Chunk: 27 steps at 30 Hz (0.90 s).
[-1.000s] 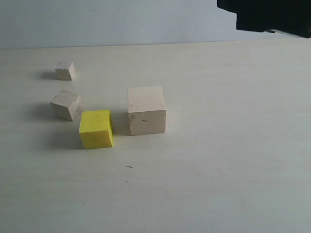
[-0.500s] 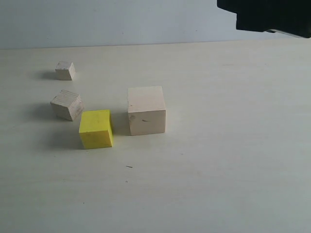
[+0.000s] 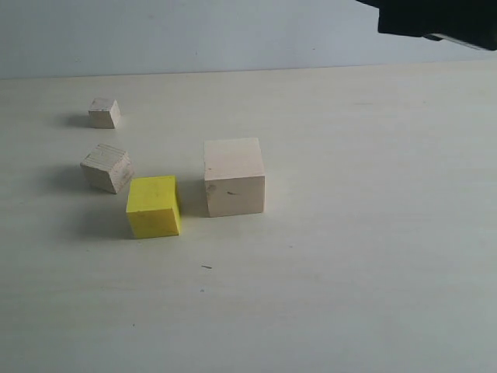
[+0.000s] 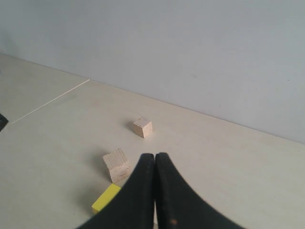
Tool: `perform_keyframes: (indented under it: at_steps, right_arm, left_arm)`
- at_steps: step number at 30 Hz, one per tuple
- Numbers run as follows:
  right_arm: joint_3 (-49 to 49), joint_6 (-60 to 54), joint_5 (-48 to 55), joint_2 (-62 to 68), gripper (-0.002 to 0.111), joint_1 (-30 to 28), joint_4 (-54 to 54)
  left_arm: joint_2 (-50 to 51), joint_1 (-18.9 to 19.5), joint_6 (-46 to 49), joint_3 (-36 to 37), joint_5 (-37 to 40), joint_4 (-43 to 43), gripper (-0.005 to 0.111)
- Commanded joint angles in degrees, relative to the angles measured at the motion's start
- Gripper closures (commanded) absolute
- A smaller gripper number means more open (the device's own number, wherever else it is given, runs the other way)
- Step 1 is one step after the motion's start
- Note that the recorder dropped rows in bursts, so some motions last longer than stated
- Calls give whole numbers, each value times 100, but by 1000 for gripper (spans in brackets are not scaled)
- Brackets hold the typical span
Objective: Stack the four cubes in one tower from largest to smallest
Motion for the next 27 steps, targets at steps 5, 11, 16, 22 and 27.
perform_keyframes:
  at_steps: [5,11,16,22,27]
  right_arm:
    - [21,2,101,-18,108,13,-28]
    - [21,2,91,-18,108,13,-21]
    - [21,-10,91,-18,108,13,-32]
    - [21,-10,91,-18,108,13,-32]
    - [21,-23,16,-18,108,13,-348]
  left_arm:
    - [-201,-32,858,-120,-938,-2047,107]
    - [-164,-199,2875,-628,-325,-3196,107]
    - [-56,-654,4884,-1060,16,-4593,98]
    - [316,-1389,5373,-1646,402,-4224,41]
    - [918,-2126,5436,-1791,342,-3729,35]
